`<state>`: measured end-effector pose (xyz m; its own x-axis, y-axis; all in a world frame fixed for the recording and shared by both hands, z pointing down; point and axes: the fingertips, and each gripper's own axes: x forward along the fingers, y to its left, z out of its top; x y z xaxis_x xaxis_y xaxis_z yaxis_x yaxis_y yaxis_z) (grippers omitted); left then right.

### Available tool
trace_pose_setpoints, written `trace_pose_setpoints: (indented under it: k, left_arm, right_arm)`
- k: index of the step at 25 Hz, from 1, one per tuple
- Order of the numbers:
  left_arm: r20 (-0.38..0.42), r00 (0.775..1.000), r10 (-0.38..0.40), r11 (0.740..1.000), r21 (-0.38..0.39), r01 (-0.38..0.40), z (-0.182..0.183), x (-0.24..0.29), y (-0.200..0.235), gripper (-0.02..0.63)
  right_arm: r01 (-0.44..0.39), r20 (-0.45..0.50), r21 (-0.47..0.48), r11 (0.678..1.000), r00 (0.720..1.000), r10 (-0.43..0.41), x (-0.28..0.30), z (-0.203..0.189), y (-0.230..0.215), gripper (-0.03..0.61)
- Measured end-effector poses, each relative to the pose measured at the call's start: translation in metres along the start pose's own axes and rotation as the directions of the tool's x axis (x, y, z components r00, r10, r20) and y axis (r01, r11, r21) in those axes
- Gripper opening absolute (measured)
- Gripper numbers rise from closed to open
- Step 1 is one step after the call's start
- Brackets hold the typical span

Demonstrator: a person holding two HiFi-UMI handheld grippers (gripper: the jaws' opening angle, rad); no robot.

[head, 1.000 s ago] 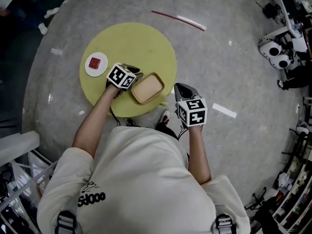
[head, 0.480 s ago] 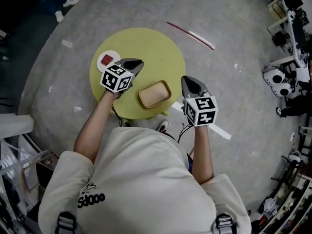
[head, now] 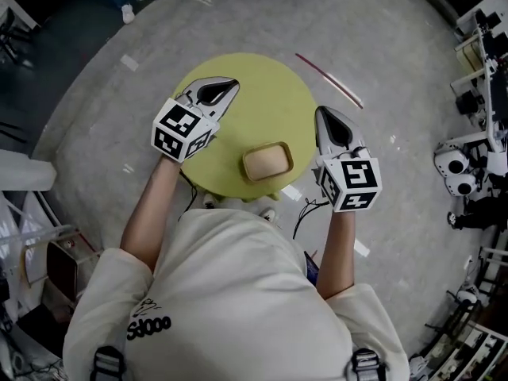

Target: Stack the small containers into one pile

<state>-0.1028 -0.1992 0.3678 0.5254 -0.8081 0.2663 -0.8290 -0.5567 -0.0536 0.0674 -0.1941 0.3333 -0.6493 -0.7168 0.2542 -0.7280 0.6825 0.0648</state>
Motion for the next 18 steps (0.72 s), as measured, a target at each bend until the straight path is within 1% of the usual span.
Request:
trace_pose_setpoints:
  k: [3, 6, 10, 12, 18]
  left_arm:
    - [0.065, 0.997, 0.036, 0.999, 0.026, -0.038, 0.026, -0.022, 0.006, 0.006]
    - [0.121, 0.988, 0.092, 0.993, 0.056, -0.099, 0.048, -0.047, 0.014, 0.006]
    - [0.160, 0.976, 0.145, 0.973, 0.155, -0.170, 0.073, -0.073, 0.019, 0.006]
    - [0.171, 0.973, 0.153, 0.964, 0.189, -0.185, 0.079, -0.081, 0.018, 0.006]
    - [0.186, 0.971, 0.151, 0.955, 0.225, -0.191, 0.090, -0.085, 0.012, 0.006]
  right_arm:
    - [-0.026, 0.040, -0.060, 0.998, 0.999, 0.029, 0.004, 0.023, 0.013, 0.011]
    - [-0.049, 0.087, -0.102, 0.994, 0.995, 0.058, 0.004, 0.044, 0.029, 0.011]
    - [-0.064, 0.127, -0.145, 0.987, 0.988, 0.082, 0.003, 0.069, 0.046, 0.011]
    - [-0.067, 0.130, -0.154, 0.986, 0.988, 0.088, 0.004, 0.074, 0.051, 0.011]
    - [-0.066, 0.119, -0.138, 0.988, 0.989, 0.083, 0.002, 0.070, 0.052, 0.009]
